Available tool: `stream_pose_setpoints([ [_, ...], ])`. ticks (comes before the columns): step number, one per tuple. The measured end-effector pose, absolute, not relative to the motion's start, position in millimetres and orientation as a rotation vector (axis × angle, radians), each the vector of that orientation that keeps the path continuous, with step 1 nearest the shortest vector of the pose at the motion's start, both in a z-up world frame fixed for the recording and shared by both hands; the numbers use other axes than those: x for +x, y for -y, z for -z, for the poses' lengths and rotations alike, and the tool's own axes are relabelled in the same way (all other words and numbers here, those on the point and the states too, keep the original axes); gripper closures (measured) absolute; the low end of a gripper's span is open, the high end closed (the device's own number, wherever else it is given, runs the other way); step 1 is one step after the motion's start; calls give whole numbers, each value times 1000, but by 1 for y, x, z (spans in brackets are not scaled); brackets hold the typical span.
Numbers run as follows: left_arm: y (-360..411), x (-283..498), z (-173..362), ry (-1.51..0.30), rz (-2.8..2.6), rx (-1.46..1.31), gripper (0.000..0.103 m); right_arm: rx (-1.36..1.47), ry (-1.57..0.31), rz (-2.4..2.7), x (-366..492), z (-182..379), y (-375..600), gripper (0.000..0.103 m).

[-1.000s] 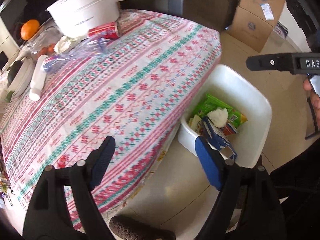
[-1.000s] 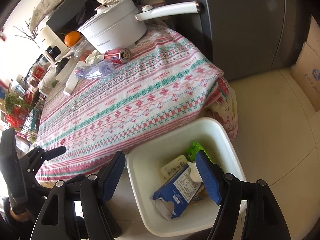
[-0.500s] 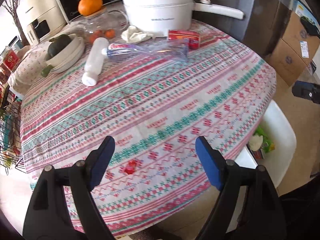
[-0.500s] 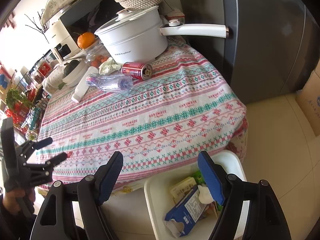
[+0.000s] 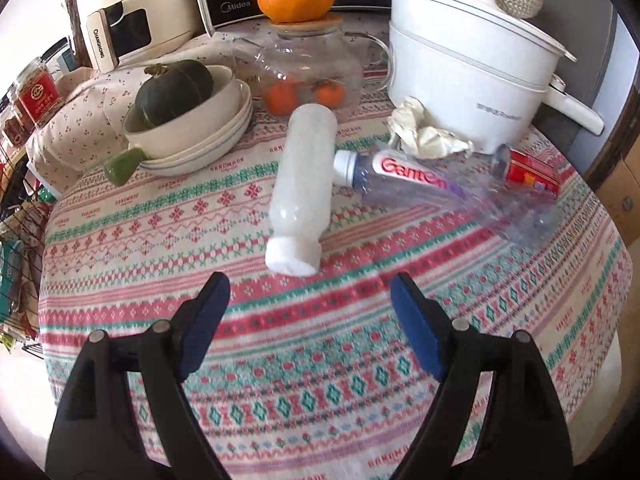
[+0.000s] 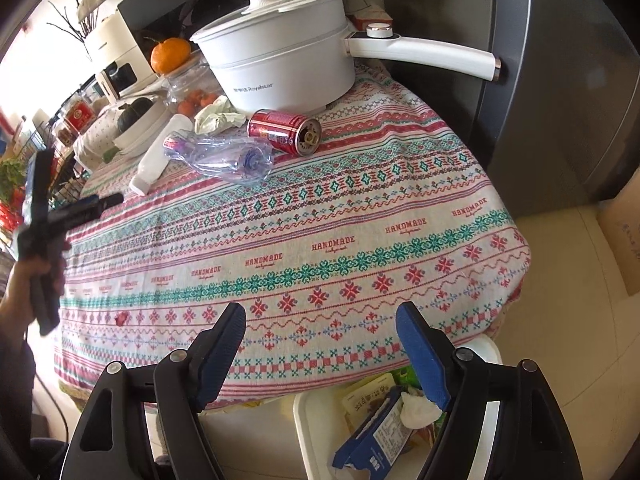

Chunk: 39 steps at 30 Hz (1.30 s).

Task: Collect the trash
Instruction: 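Move the left gripper to the white bottle and grasp it, then grasp the clear water bottle with the right gripper while the left gripper holds the white bottle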

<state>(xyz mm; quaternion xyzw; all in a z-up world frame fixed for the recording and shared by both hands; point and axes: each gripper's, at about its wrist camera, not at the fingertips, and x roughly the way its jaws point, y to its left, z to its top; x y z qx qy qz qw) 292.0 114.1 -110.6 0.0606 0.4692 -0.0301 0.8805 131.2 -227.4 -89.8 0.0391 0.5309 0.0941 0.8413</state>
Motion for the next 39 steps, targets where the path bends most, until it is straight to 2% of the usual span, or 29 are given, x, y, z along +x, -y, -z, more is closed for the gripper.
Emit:
stream_pose_setpoints([
  [7,-111,353,135,-1047,51,205,37,77,-1136,-208,148,96,215,24],
  [9,-114,363,146,-1091,66,199,43,75,-1134,-212,152,96,211,24],
  [10,-116,365,149,-1105,76,185,52,68,-1131,-213,152,96,209,24],
  [16,-129,350,149,-1118,51,71,52,13,-1133,-213,154,101,200,24],
  [21,-138,308,139,-1149,57,49,52,0,-1153,-219,152,108,195,24],
  [30,-155,237,140,-1291,106,10,52,4,-1128,-247,145,99,188,24],
  [31,-155,232,138,-1281,109,27,51,5,-1128,-251,145,99,187,24],
  [34,-149,232,127,-1218,103,83,37,10,-1131,-258,146,99,183,24],
  [35,-148,235,127,-1211,107,84,36,10,-1132,-260,147,100,181,24],
  [37,-148,247,132,-1219,84,79,36,5,-1132,-265,148,101,178,24],
  [39,-149,259,138,-1231,73,38,48,-16,-1124,-271,150,102,171,24],
])
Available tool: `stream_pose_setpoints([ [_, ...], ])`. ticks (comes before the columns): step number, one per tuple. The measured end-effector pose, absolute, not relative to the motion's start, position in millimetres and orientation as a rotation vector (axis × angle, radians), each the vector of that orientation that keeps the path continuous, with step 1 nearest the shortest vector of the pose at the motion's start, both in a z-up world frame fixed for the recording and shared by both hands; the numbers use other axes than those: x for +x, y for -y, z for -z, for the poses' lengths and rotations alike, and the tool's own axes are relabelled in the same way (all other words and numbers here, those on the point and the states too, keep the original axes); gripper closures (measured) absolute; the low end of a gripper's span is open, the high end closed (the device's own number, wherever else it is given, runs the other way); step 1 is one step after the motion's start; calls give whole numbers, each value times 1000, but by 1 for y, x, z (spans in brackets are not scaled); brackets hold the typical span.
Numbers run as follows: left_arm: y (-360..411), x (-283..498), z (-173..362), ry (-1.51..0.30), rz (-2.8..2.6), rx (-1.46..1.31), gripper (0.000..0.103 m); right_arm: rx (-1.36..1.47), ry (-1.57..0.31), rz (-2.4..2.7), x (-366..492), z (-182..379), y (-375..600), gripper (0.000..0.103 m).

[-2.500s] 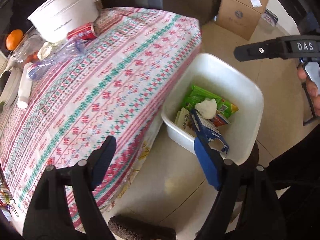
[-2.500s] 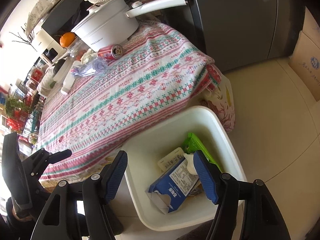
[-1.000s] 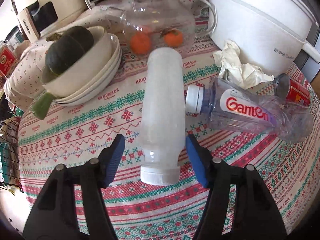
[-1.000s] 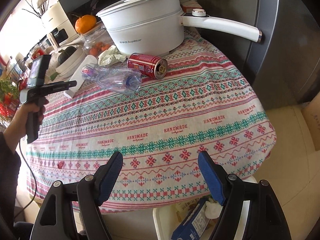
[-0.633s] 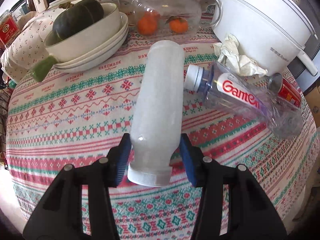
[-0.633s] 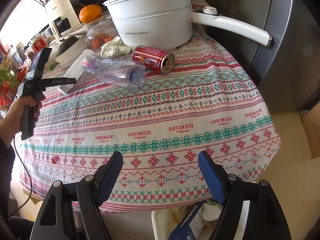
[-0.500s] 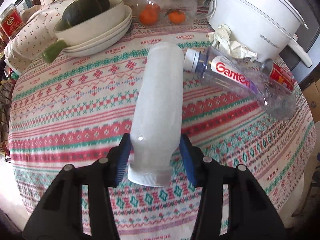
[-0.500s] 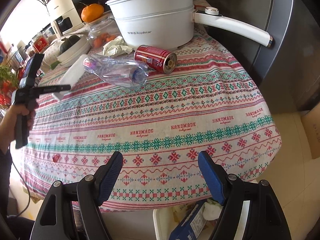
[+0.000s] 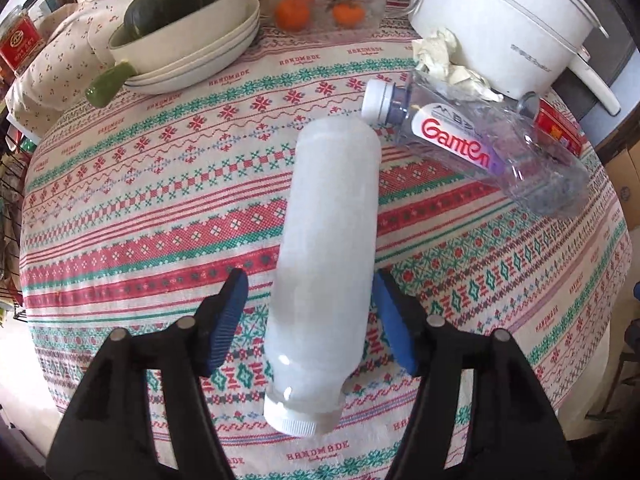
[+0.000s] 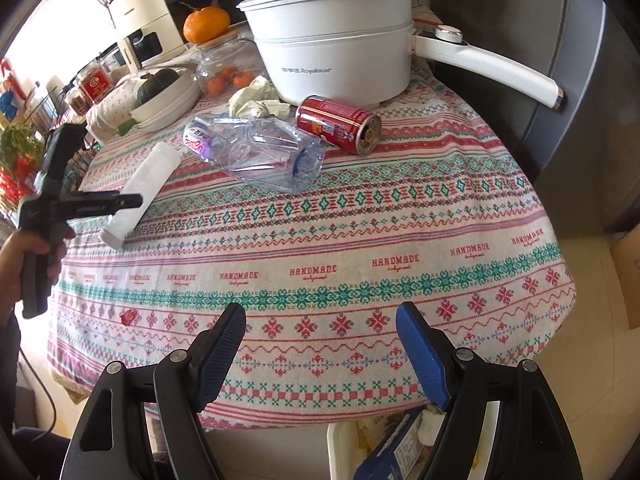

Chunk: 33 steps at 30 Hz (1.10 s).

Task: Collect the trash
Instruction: 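Grasp the clear water bottle with the right gripper while the left gripper holds the white bottle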

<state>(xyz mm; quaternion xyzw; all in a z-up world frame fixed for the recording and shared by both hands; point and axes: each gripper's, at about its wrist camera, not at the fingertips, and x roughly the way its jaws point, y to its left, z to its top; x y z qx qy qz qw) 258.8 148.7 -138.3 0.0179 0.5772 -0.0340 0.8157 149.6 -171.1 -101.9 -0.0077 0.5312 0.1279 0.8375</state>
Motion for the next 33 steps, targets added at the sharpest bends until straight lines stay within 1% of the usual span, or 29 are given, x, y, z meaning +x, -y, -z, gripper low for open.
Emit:
stream_pose_setpoints([
  [1,-150,259,140,-1228,67,7,51,-37,-1116,-269,150,102,167,24],
  [5,-155,239,134,-1204,75,-15,51,-78,-1106,-281,156,104,154,24],
  [9,-164,189,109,-1131,56,-43,52,-94,-1082,-299,168,102,137,24],
  [12,-183,148,96,-1070,65,-152,52,-173,-1055,-324,180,104,113,24],
  [18,-207,104,72,-1001,43,-188,52,-358,-1009,-369,211,118,54,24],
  [22,-217,116,72,-999,30,-175,52,-434,-1013,-354,241,137,23,25],
  [29,-225,132,87,-1017,22,-223,52,-616,-954,-375,275,163,-23,25],
  [30,-224,134,87,-1015,21,-219,52,-638,-940,-372,278,166,-28,27],
  [32,-225,134,88,-1015,19,-221,52,-684,-912,-344,285,170,-36,36],
  [33,-225,134,88,-1015,21,-224,52,-698,-898,-328,288,171,-38,47],
])
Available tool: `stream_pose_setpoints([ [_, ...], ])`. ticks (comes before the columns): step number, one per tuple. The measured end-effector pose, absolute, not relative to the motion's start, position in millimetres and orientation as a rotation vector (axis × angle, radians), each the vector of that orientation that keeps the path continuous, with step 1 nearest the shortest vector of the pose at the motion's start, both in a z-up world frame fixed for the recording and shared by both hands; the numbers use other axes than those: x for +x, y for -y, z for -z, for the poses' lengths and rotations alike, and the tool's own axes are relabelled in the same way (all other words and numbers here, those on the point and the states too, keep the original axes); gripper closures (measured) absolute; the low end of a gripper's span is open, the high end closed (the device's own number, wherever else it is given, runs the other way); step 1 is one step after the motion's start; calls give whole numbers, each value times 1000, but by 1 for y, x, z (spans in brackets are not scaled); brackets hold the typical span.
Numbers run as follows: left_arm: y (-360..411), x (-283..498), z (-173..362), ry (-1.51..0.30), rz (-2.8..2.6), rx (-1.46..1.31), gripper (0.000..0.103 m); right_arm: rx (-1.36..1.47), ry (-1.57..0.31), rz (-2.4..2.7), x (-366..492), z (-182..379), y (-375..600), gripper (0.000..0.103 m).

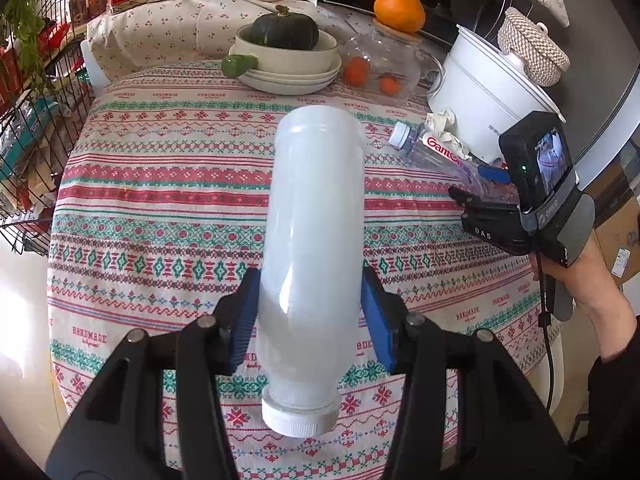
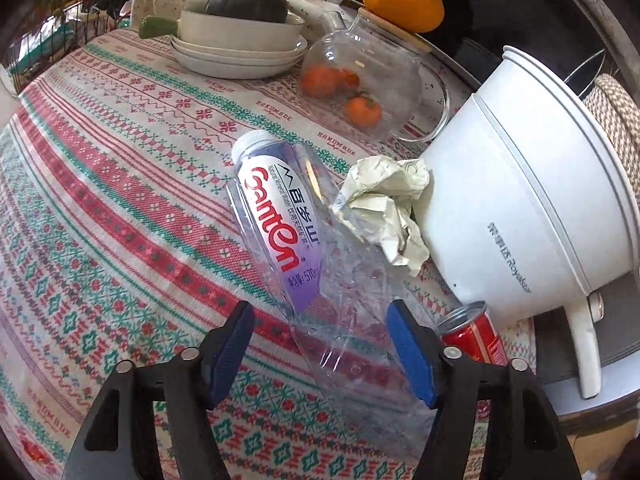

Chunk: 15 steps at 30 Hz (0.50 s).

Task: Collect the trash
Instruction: 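Grasp the clear water bottle with the right gripper while the left gripper holds the white bottle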

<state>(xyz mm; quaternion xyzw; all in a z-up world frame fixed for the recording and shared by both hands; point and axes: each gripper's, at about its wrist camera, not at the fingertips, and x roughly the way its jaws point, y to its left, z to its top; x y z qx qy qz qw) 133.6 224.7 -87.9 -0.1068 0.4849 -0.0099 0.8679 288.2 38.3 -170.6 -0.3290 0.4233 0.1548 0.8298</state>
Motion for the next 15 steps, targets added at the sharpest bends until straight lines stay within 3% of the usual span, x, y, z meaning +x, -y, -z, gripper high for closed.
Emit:
stream_pose_setpoints([
  [1,-224,133,87,-1014,22,-223,52,-716,-879,-306,291,171,-39,61],
  [6,-218,132,81,-992,2,-229,52,-678,-878,-296,293,156,-25,81],
  [15,-179,131,62,-936,58,-205,52,-540,-875,-350,231,91,13,85],
])
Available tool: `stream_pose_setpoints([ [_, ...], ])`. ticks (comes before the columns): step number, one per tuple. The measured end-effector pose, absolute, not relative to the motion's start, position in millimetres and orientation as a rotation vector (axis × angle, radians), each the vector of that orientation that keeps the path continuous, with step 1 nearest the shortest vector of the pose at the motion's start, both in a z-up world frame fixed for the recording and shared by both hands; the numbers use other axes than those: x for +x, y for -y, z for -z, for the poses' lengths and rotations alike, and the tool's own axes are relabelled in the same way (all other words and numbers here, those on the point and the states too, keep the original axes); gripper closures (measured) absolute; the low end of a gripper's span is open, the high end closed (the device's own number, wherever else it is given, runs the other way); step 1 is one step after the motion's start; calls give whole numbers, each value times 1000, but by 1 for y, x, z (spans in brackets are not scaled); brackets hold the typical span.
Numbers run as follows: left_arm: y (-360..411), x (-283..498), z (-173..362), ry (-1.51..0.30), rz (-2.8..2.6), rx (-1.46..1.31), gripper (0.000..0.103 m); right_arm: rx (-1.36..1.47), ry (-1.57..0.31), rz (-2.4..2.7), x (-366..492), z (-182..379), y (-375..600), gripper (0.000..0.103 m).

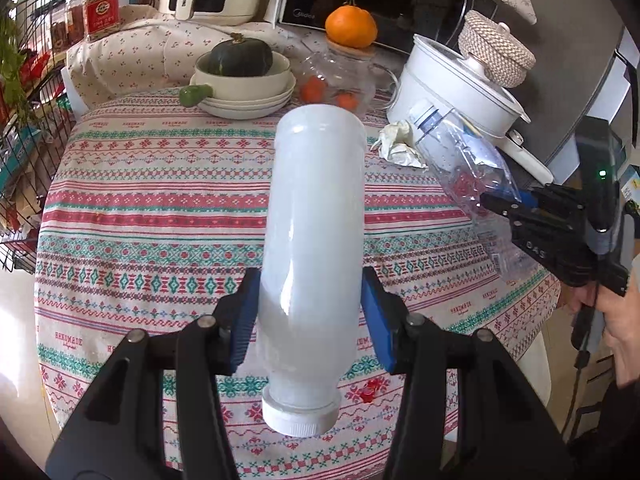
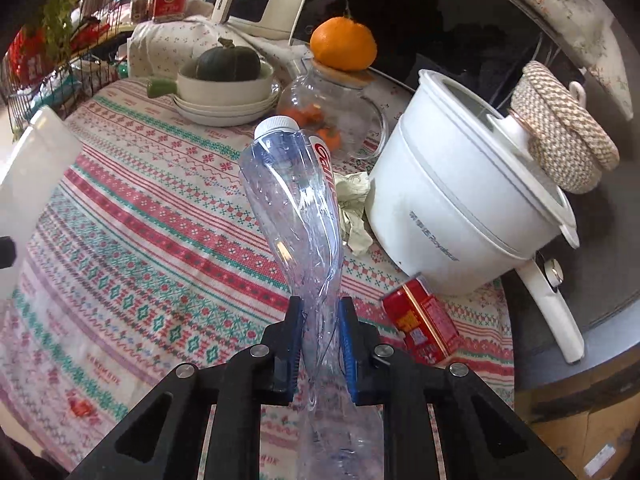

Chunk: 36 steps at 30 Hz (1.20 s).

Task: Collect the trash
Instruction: 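Grasp the clear water bottle with the right gripper while the left gripper holds the white bottle, then carry both bottles over the white bin and open both grippers to drop them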

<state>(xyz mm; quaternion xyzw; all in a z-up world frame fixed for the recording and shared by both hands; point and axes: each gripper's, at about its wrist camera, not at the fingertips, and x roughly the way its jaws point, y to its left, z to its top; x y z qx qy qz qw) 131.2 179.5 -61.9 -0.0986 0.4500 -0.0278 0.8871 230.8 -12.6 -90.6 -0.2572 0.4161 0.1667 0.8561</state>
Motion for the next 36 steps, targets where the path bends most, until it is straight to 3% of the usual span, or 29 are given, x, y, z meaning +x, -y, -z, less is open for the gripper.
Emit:
stream_pose_setpoints([
  [6,-134,121,47,-909,124,-163,52,-317,-870,-350,182,43,78,85],
  [15,-63,83,29,-881,257,-120,52,-93,-865,-275,115,15,186,85],
  [25,9,41,41,-896,413,-65,52,82,-896,-208,55,36,262,85],
  [36,129,25,99,-1130,674,20,52,122,-972,-155,27,58,315,84],
])
